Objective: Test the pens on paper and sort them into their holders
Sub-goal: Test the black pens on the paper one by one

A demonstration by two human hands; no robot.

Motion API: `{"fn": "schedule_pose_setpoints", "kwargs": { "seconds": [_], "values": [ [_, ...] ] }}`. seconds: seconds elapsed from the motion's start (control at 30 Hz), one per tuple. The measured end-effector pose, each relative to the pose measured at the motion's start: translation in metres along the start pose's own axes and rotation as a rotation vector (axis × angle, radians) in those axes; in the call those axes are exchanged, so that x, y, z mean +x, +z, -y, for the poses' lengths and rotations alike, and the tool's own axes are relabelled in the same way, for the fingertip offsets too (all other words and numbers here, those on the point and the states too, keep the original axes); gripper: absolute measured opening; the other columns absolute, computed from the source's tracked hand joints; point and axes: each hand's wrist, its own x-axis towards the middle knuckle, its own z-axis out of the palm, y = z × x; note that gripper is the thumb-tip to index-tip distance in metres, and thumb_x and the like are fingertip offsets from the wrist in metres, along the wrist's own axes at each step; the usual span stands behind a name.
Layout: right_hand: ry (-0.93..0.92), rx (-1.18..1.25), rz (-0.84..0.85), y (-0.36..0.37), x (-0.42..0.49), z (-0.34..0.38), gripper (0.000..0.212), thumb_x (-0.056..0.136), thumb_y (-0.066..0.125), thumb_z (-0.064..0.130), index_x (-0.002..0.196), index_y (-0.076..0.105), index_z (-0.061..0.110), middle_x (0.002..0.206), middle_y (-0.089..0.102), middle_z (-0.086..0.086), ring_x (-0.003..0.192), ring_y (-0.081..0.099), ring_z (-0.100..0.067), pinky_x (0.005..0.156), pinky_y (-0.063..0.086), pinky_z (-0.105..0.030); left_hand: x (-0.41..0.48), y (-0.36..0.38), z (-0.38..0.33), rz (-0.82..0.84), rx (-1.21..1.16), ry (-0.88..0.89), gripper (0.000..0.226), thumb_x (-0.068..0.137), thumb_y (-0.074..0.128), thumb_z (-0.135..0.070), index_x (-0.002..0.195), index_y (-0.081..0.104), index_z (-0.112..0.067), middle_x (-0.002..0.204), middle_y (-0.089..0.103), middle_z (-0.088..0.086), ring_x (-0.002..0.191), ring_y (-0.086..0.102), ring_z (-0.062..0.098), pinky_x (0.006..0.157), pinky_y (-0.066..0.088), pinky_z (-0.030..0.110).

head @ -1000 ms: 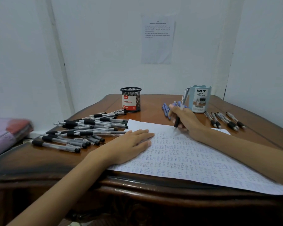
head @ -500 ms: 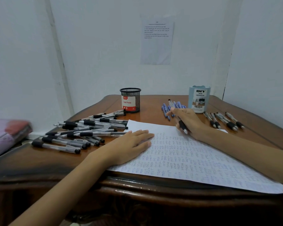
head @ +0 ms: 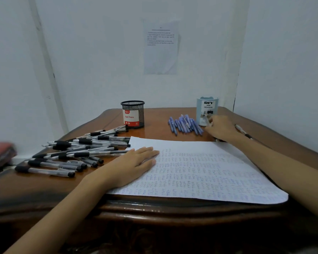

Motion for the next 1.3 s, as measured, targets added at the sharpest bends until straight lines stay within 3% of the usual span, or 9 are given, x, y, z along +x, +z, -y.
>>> {"fn": "schedule_pose_setpoints", "kwargs": {
  "seconds": [0.07, 0.27, 0.4, 0.6, 0.77, 0.93, 1.0, 1.13, 1.3],
  "values": [
    [0.031, -0.089, 0.017, 0.001, 0.004, -0.009, 0.041, 0.091, 0.056, 0.023, 0.126, 0.048, 0.003, 0.123, 0.057, -0.018, 0.104, 0.057, -0.031, 0.072, 0.042, -0.029, 0.000, 0.000, 0.001, -0.003, 0.001, 0.002, 0.048, 0.100, 0.023, -0.042, 0.147, 0.016, -0.036, 0.156, 0.011, -0.012, 0.142, 0.009, 0.003, 0.111, 0.001, 0.021],
    [-0.010, -0.193, 0.044, 0.005, 0.006, -0.009, 0.042, 0.091, 0.056, 0.024, 0.129, 0.046, 0.008, 0.125, 0.056, -0.015, 0.106, 0.058, -0.029, 0.071, 0.046, -0.031, 0.001, 0.001, 0.002, -0.023, -0.013, 0.010, 0.048, 0.100, 0.023, -0.042, 0.147, 0.018, -0.035, 0.156, 0.012, -0.011, 0.142, 0.009, 0.003, 0.111, 0.000, 0.021],
    [-0.221, -0.171, -0.041, 0.006, 0.005, 0.013, 0.029, 0.089, 0.058, 0.022, 0.117, 0.057, 0.013, 0.119, 0.061, -0.012, 0.105, 0.057, -0.027, 0.072, 0.042, -0.029, -0.003, 0.002, -0.001, -0.042, 0.000, 0.006, 0.048, 0.100, 0.023, -0.041, 0.147, 0.019, -0.033, 0.156, 0.014, -0.009, 0.142, 0.011, 0.004, 0.112, 0.001, 0.021],
    [-0.562, -0.100, 0.074, 0.038, 0.007, 0.089, 0.030, 0.090, 0.048, 0.018, 0.118, 0.058, 0.019, 0.114, 0.053, -0.006, 0.109, 0.050, -0.021, 0.084, 0.037, -0.031, -0.005, 0.001, -0.003, -0.075, -0.009, 0.001, 0.047, 0.101, 0.026, -0.040, 0.147, 0.025, -0.030, 0.155, 0.020, -0.007, 0.141, 0.017, 0.007, 0.113, 0.007, 0.024],
    [-0.766, -0.081, 0.199, 0.085, 0.018, 0.150, 0.043, 0.098, 0.040, 0.020, 0.141, 0.038, 0.025, 0.134, 0.044, -0.002, 0.119, 0.041, -0.019, 0.090, 0.040, -0.031, -0.006, 0.004, -0.002, -0.175, -0.040, -0.003, 0.044, 0.100, 0.034, -0.035, 0.142, 0.038, -0.021, 0.146, 0.038, -0.002, 0.129, 0.039, 0.013, 0.109, 0.030, 0.030],
    [-0.808, -0.107, 0.349, 0.100, 0.027, 0.180, 0.050, 0.101, 0.035, 0.025, 0.149, 0.021, 0.022, 0.148, 0.035, -0.004, 0.133, 0.033, -0.021, 0.101, 0.034, -0.035, -0.007, 0.005, 0.000, -0.280, -0.054, -0.062, 0.040, 0.099, 0.036, -0.028, 0.136, 0.046, -0.014, 0.137, 0.047, 0.003, 0.120, 0.046, 0.016, 0.102, 0.036, 0.031],
    [-0.782, -0.092, 0.413, 0.103, 0.035, 0.182, 0.045, 0.101, 0.035, 0.019, 0.146, 0.030, 0.017, 0.145, 0.038, -0.007, 0.133, 0.035, -0.025, 0.104, 0.032, -0.037, -0.009, 0.003, 0.000, -0.266, -0.057, -0.059, 0.040, 0.099, 0.036, -0.027, 0.136, 0.045, -0.013, 0.138, 0.047, 0.004, 0.121, 0.045, 0.017, 0.103, 0.035, 0.031],
    [-0.760, 0.033, 0.361, 0.112, 0.043, 0.177, 0.030, 0.097, 0.047, 0.022, 0.125, 0.056, 0.013, 0.122, 0.052, -0.007, 0.109, 0.049, -0.020, 0.091, 0.043, -0.036, -0.014, -0.001, -0.002, -0.153, -0.010, -0.055, 0.044, 0.101, 0.031, -0.031, 0.141, 0.039, -0.013, 0.146, 0.038, 0.004, 0.131, 0.036, 0.018, 0.109, 0.027, 0.034],
    [-0.641, 0.193, 0.324, 0.119, 0.045, 0.175, 0.017, 0.089, 0.062, 0.022, 0.103, 0.064, 0.013, 0.104, 0.065, -0.003, 0.092, 0.056, -0.012, 0.084, 0.049, -0.034, -0.022, 0.000, -0.007, -0.131, 0.040, -0.081, 0.046, 0.103, 0.025, -0.028, 0.146, 0.028, -0.011, 0.152, 0.026, 0.005, 0.139, 0.021, 0.015, 0.114, 0.012, 0.029]
  ]
}}
